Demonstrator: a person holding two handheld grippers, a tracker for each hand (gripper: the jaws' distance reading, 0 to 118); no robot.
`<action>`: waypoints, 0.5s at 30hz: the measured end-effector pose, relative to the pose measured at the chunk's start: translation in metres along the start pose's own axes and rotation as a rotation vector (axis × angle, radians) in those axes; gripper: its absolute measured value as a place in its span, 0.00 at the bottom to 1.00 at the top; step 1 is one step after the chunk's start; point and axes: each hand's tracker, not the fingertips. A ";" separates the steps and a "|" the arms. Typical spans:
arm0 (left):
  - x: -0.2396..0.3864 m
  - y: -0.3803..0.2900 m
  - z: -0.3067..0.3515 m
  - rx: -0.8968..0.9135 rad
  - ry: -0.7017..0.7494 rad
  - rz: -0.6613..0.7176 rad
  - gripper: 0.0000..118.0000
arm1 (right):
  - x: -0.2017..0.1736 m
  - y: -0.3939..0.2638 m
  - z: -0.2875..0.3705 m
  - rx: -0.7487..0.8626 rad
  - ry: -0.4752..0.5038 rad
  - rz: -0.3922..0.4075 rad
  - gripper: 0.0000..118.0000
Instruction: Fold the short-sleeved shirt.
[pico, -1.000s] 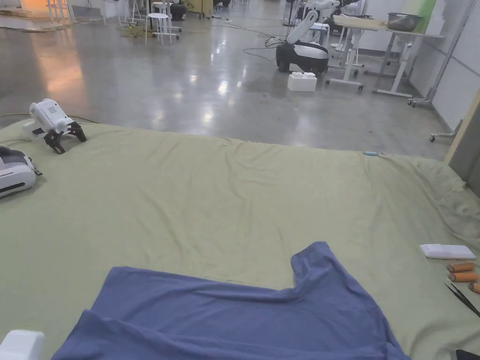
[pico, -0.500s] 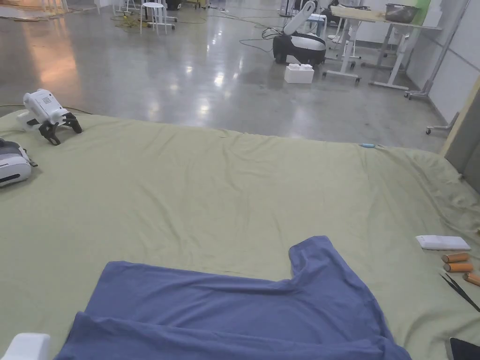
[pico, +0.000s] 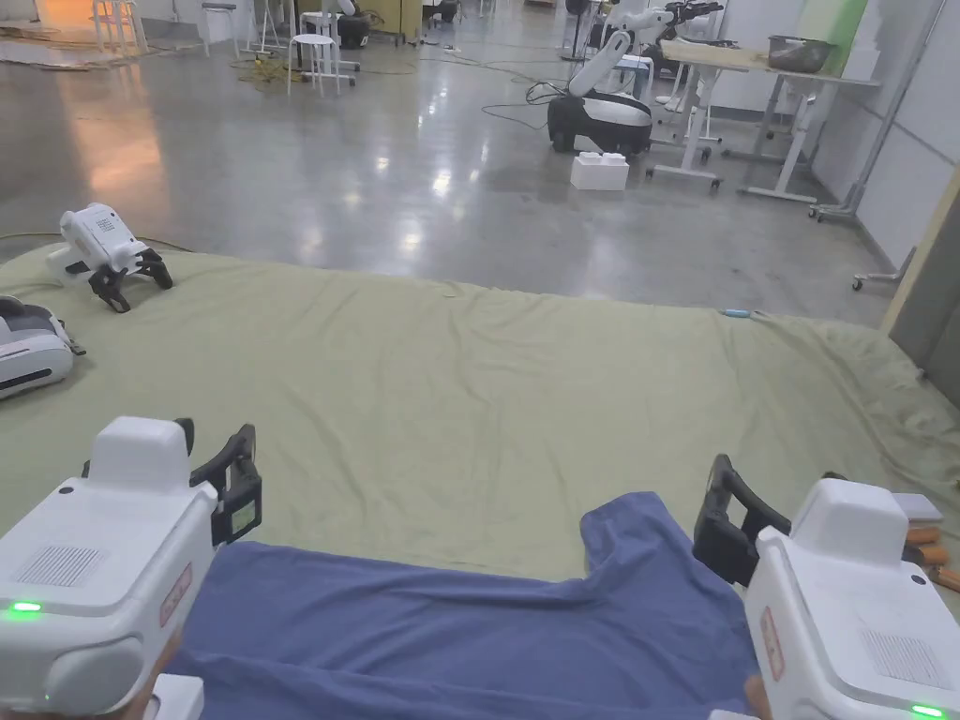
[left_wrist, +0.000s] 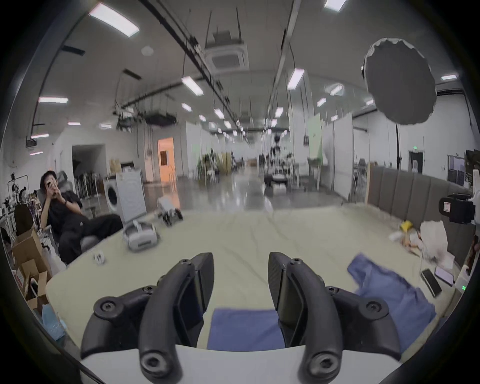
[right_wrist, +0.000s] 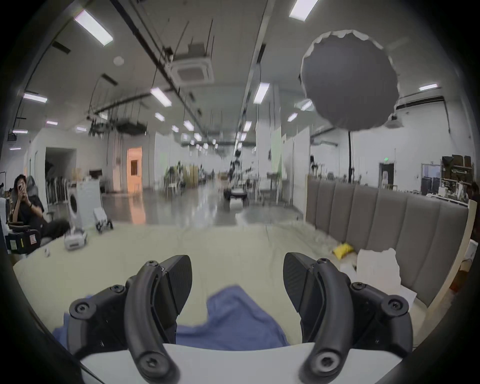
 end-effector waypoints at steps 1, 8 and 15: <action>0.004 0.003 0.002 0.021 0.005 -0.007 0.33 | -0.005 0.002 -0.001 0.005 0.010 -0.008 0.63; 0.020 0.008 0.011 0.076 0.014 -0.037 0.00 | -0.028 -0.004 0.003 0.049 0.055 -0.018 0.03; 0.015 0.004 0.006 0.064 0.028 -0.048 0.00 | -0.035 -0.007 0.000 0.059 0.041 0.031 0.00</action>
